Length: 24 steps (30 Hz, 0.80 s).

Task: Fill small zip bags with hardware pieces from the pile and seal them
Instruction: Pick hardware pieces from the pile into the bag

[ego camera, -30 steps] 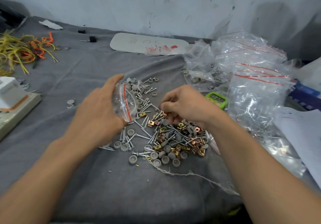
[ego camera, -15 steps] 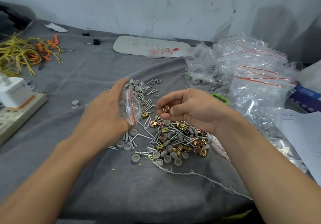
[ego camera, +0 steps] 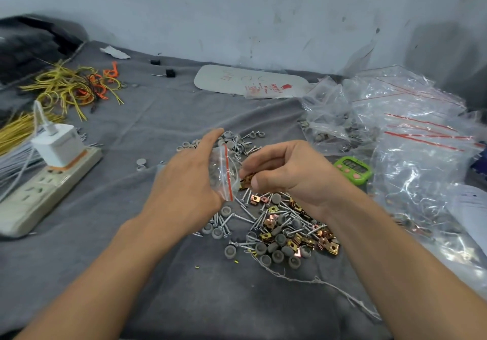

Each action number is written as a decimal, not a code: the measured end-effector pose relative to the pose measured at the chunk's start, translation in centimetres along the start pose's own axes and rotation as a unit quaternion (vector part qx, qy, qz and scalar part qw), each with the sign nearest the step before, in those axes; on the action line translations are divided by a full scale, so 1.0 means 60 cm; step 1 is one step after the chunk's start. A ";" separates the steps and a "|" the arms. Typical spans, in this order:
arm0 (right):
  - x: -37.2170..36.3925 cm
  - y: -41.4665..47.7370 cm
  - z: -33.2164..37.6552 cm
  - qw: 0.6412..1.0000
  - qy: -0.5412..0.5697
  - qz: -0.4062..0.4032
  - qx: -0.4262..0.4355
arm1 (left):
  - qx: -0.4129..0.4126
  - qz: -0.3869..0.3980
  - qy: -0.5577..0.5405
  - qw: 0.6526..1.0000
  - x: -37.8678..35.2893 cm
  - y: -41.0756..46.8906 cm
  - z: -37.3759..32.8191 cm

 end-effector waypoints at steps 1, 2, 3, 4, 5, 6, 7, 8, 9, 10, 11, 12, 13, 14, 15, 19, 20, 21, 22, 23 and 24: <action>-0.003 0.000 0.001 1.000 -0.009 0.003 0.010 | 0.002 0.002 0.001 1.000 0.000 0.000 0.000; -0.005 0.001 0.002 1.000 -0.015 0.006 0.019 | 0.003 0.003 0.002 1.000 0.001 0.000 0.000; -0.008 0.002 0.002 0.999 -0.016 0.009 0.027 | 0.004 0.004 0.001 1.000 0.001 0.000 0.000; -0.010 0.003 0.002 0.999 -0.014 0.011 0.034 | 0.005 0.005 -0.001 1.000 0.002 -0.001 0.001; -0.012 0.004 0.001 0.999 -0.012 0.011 0.039 | 0.006 0.006 -0.003 1.000 0.002 -0.001 0.001; -0.013 0.005 0.000 0.999 -0.011 0.010 0.043 | 0.006 0.007 -0.003 1.000 0.003 -0.002 0.002; -0.015 0.005 -0.002 0.999 -0.011 0.007 0.046 | 0.006 0.008 -0.003 1.000 0.003 -0.002 0.001; -0.016 0.006 -0.003 0.999 -0.009 0.005 0.048 | 0.006 0.008 -0.003 1.000 0.004 -0.003 0.001; -0.018 0.007 -0.005 0.999 -0.006 0.003 0.051 | 0.006 0.008 -0.002 1.000 0.004 -0.004 0.001; -0.019 0.008 -0.006 0.999 -0.001 0.001 0.053 | 0.007 0.007 -0.002 1.000 0.005 -0.004 0.001; -0.020 0.009 -0.006 0.998 0.003 -0.002 0.055 | 0.007 0.007 -0.003 1.000 0.006 -0.003 0.000; -0.021 0.010 -0.007 0.998 0.006 -0.006 0.057 | 0.008 0.007 -0.005 1.000 0.006 -0.003 0.000; -0.022 0.012 -0.008 0.998 0.008 -0.010 0.058 | 0.008 0.008 -0.007 1.000 0.007 -0.003 0.000; -0.023 0.013 -0.009 0.998 0.009 -0.015 0.058 | 0.007 0.009 -0.007 1.000 0.007 -0.003 -0.001; -0.024 0.015 -0.010 0.998 0.010 -0.022 0.057 | 0.007 0.010 -0.007 1.000 0.007 -0.004 -0.001; -0.029 0.019 -0.013 0.998 0.010 -0.038 0.053 | 0.011 0.012 -0.011 1.000 0.006 -0.005 -0.002; -0.030 0.020 -0.014 0.998 0.011 -0.039 0.051 | 0.010 0.012 -0.010 1.000 0.006 -0.004 -0.001; -0.030 0.021 -0.014 0.998 0.012 -0.040 0.050 | 0.011 0.013 -0.011 1.000 0.005 -0.003 -0.001; -0.030 0.022 -0.015 0.998 0.012 -0.043 0.048 | 0.012 0.015 -0.011 1.000 0.005 -0.003 0.000; -0.030 0.022 -0.016 0.998 0.011 -0.045 0.045 | 0.012 0.016 -0.010 1.000 0.005 -0.003 0.001; -0.030 0.022 -0.017 0.998 0.009 -0.048 0.043 | 0.011 0.017 -0.010 1.000 0.004 -0.003 0.001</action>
Point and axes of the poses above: each hand's wrist, its own y-axis towards the middle knuckle, its own x-axis out of the back of the hand, z = x × y, the point moved 2 cm from there along y, towards the middle knuckle, and after that the axes turned 2 degrees about z, right-handed, at the moved point
